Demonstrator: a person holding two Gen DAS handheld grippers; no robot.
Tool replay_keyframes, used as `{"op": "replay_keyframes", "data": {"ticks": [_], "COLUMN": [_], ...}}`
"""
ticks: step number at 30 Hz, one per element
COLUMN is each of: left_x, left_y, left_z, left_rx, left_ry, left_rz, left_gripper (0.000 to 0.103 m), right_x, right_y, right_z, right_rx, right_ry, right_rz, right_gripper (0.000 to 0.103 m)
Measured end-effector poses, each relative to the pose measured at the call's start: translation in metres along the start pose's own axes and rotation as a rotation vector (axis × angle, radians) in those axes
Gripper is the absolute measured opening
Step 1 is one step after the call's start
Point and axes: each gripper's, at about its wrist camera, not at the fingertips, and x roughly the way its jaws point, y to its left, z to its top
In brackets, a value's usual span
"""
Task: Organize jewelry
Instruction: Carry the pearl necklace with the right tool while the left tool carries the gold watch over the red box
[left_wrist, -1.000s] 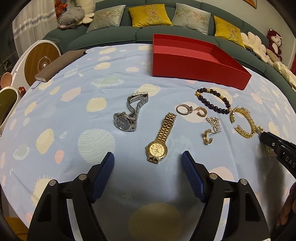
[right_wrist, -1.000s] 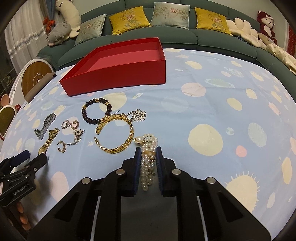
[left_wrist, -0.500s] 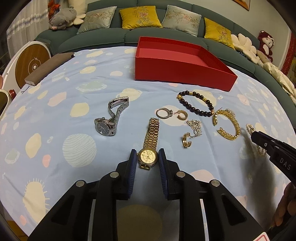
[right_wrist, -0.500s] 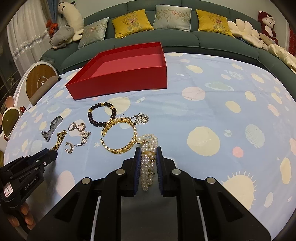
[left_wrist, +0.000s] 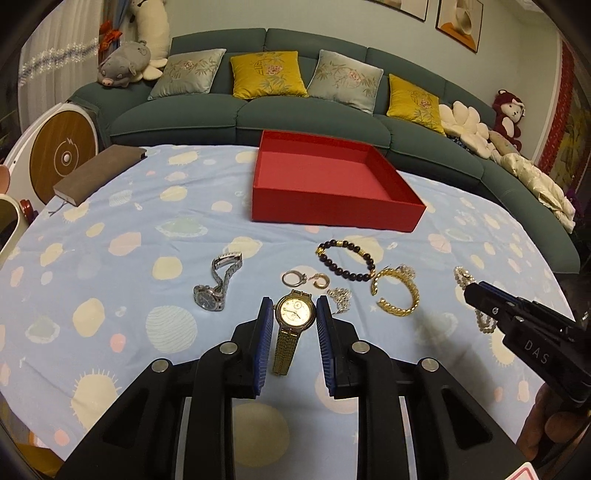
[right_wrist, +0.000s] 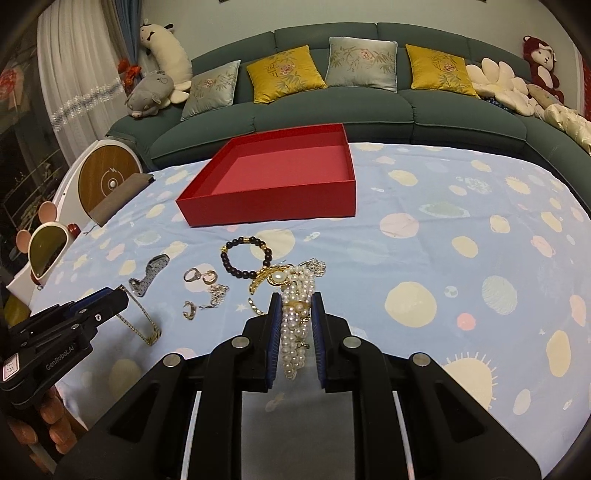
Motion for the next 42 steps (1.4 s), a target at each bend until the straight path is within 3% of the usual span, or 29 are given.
{"op": "replay_keyframes", "data": {"ticks": [8,16,21,29,36,42], "left_x": [-0.03,-0.016,0.027,0.125,0.207,0.252], "left_y": [-0.018,-0.024,-0.024,-0.007,0.0,0.012], "left_z": [0.038,0.12,0.175,0.231,0.242,0.246], "left_rx": [0.032,0.041,0.051,0.013,0.025,-0.034], "left_ry": [-0.081,-0.143,-0.149,-0.063,0.008,0.076], "left_rz": [-0.054,-0.084,-0.046,0.001,0.074,0.078], "left_gripper": [0.02,0.02,0.02,0.02,0.021,0.021], "right_x": [-0.025,-0.011,0.035,0.134,0.214,0.252], "right_y": [0.007,0.009,0.0,-0.02,-0.039,-0.047], "right_z": [0.021,0.098,0.152,0.22,0.234,0.237], "right_rx": [-0.012,-0.063,-0.075,-0.018,0.05,0.031], "right_ry": [-0.048,-0.102,-0.088,-0.012,0.095,0.158], "right_rz": [0.059,0.076,0.048,0.031,0.006,-0.028], "right_gripper": [0.015,0.015,0.015,0.015,0.015,0.015]}}
